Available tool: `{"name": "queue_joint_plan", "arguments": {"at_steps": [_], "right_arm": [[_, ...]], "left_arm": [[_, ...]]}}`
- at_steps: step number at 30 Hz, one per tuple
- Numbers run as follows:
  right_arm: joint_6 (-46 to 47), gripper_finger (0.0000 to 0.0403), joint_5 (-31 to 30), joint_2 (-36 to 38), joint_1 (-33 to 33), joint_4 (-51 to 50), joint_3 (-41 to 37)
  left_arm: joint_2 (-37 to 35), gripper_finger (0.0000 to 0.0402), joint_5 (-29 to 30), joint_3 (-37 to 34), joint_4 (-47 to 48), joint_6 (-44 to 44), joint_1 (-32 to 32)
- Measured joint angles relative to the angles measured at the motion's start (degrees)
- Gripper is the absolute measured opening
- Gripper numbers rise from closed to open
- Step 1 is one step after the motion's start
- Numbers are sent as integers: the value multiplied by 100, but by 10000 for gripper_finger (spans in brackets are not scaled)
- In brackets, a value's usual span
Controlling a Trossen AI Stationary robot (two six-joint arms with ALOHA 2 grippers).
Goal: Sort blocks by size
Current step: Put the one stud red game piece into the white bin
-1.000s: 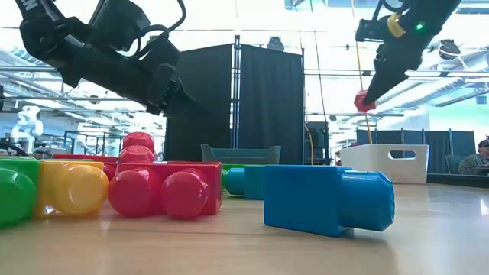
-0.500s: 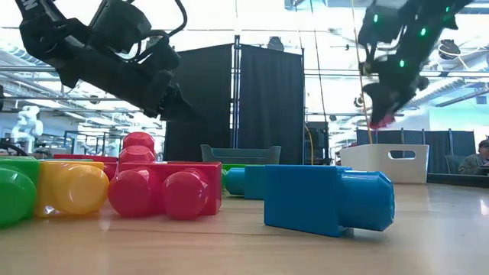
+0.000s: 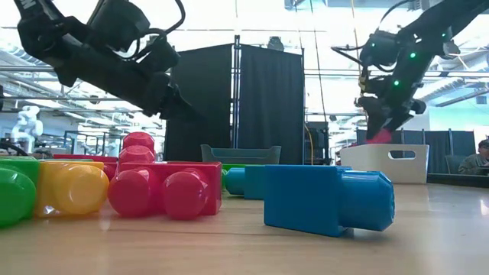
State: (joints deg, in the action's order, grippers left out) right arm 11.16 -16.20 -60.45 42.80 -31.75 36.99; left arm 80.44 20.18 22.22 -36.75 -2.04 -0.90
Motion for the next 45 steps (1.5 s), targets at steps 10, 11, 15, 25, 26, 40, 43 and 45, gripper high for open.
{"name": "queue_joint_plan", "arguments": {"at_steps": [10,11,15,25,26,40,43,45], "right_arm": [[11,305,6,-403,32,460,0],[11,310,6,-406,32,462,0],[42,323,-4,-376,29,547,0],[47,319,907,394,-596,1103,-2],[83,319,960,492,-701,1185,-2],[360,318,1187,732,-2048,1760,-2],[323,318,1184,651,-2268,1910,-2],[284,318,1182,592,-2391,1990,-2]], "left_arm": [[0,86,10,0,24,-263,-62],[0,86,15,2,24,-267,-77],[0,88,189,0,29,-287,-117],[-325,203,322,266,1983,557,34],[-396,216,317,400,2463,604,75],[-687,250,-388,2286,7428,-60,427],[-681,250,-792,2285,7820,-371,581],[-649,250,-901,2275,8032,-601,652]]}}
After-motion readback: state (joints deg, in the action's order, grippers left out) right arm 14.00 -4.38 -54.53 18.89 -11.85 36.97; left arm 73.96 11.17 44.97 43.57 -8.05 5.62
